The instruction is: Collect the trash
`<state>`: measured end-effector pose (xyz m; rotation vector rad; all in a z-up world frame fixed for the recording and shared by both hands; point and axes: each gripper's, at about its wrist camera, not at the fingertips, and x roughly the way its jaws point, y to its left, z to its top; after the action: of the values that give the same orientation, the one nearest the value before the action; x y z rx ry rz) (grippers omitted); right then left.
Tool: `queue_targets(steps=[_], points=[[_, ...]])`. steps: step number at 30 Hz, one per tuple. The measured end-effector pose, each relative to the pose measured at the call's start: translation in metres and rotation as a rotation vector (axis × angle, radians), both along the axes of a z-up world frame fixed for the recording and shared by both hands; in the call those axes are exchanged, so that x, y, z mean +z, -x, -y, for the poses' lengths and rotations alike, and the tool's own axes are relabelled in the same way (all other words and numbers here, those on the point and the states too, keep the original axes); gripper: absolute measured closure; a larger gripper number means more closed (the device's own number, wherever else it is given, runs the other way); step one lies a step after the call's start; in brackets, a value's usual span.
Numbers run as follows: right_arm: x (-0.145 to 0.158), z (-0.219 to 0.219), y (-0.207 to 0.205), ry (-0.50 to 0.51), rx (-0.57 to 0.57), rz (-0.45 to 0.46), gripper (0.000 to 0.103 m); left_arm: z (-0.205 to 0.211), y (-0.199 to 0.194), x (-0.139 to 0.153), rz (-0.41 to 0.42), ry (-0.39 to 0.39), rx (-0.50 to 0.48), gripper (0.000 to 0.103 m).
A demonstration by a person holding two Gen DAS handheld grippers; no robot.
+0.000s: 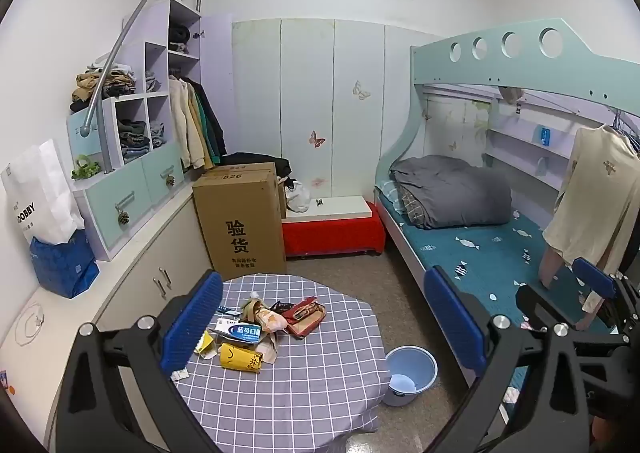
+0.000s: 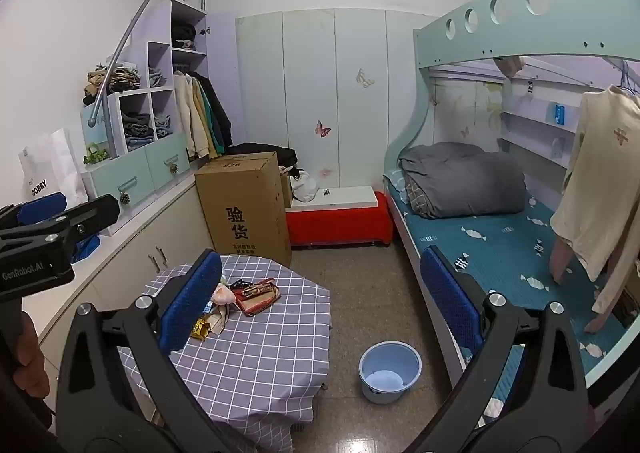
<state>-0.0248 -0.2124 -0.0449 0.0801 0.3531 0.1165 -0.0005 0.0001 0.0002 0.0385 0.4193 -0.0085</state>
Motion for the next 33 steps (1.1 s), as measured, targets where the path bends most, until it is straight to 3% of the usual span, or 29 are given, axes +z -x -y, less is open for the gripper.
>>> queue_targets(steps=[33], points=[[0.0, -0.01, -0.015, -0.002, -0.013, -0.006, 0.006, 0.002, -0.016, -0.008, -0.018, 0.002, -0.012, 0.004]])
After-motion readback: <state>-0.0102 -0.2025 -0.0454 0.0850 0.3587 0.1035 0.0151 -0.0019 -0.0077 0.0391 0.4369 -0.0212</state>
